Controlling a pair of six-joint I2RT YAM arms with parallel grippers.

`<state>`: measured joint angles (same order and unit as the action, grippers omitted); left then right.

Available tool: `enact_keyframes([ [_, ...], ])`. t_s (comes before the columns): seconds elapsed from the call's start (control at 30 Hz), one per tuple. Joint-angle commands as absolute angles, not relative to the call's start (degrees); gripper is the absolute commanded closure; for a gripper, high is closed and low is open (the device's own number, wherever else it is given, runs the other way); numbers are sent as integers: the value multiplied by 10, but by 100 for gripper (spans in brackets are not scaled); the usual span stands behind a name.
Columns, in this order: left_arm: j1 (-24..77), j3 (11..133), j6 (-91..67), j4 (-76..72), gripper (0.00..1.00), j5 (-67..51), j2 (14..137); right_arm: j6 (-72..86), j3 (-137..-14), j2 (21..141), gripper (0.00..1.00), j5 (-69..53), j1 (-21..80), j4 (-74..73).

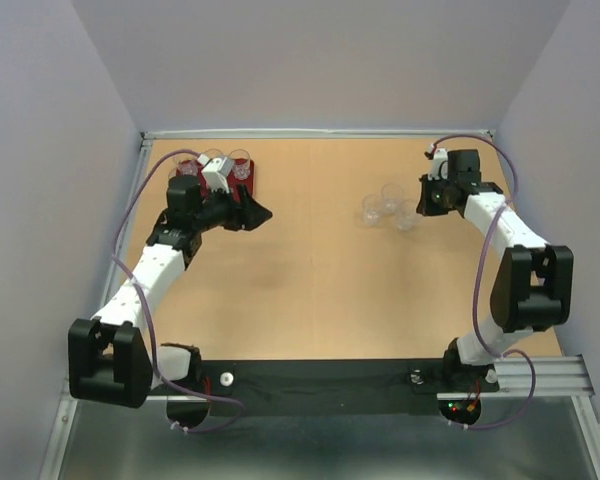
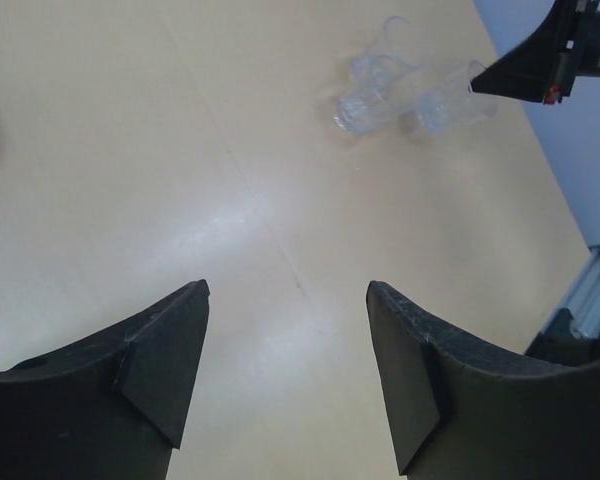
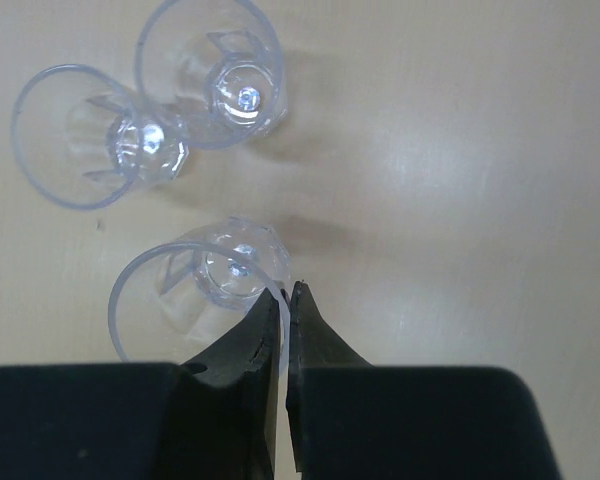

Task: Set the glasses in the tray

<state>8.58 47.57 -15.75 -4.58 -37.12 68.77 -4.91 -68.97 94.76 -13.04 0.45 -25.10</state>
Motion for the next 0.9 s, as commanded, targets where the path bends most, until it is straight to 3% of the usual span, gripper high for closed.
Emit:
enact_keyframes([
  [0.0, 145, 476, -206, -101, 24, -414, 709, -91, -667, 850, 99, -134, 3, -266],
  [0.4, 412, 593, -409, -164, 25, -211, 845, -101, -601, 775, 100, -193, 25, -291],
  [0.87, 537, 835, -483, 13, 37, 14, 1049, -68, -601, 747, 99, -87, 126, -292],
])
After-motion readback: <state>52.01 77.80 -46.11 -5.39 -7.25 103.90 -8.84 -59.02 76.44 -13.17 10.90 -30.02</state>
